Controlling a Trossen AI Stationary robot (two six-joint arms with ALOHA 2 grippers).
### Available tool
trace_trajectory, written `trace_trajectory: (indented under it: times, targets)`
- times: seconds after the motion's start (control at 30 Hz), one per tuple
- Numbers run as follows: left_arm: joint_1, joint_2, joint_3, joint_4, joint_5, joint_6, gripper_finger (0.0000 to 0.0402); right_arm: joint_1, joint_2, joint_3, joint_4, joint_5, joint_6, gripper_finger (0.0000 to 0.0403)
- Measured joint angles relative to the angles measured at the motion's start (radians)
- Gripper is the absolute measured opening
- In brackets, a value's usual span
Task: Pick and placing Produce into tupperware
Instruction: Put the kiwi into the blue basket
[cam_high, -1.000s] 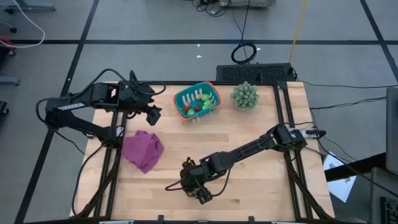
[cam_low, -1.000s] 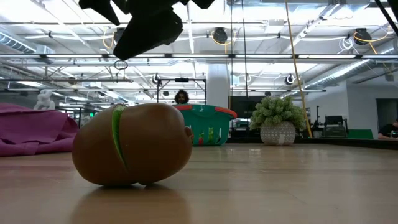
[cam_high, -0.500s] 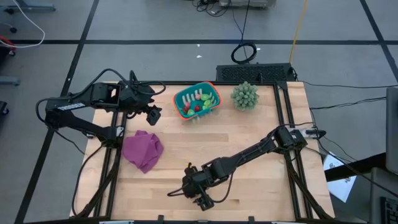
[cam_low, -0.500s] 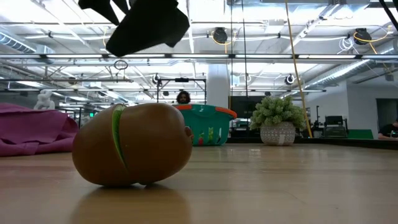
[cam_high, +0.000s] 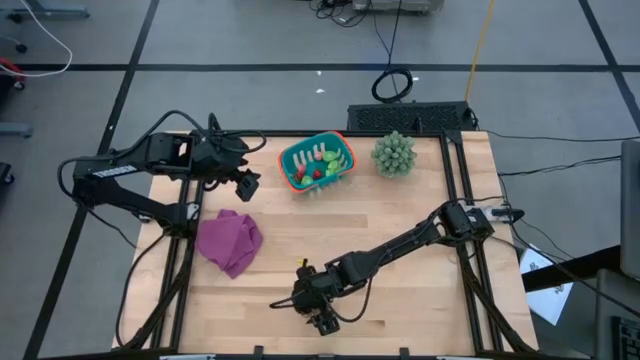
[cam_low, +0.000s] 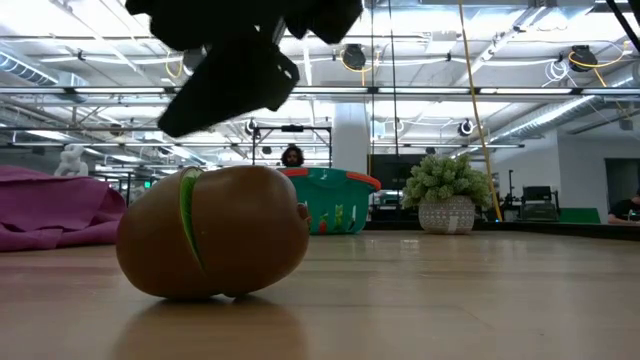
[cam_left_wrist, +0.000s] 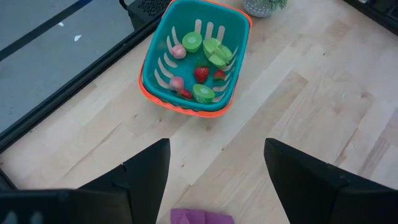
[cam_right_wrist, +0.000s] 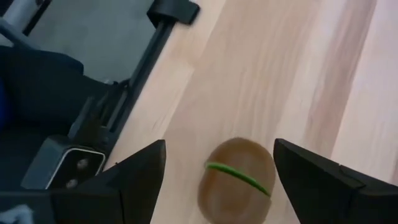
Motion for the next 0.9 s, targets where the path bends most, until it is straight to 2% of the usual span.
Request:
trace_trajectory:
  times: [0.47,0.9]
  targets:
    - [0.000,0.000,0.000,0.000,0.004,0.004,0.0266,-0.017,0.000,-0.092,0.067,-0.002,0.080,0.0289]
    - [0.000,0.000,0.000,0.000,0.004,0.002,0.0266,-0.017,0.000,-0.138,0.121,-0.052,0.138,0.0289]
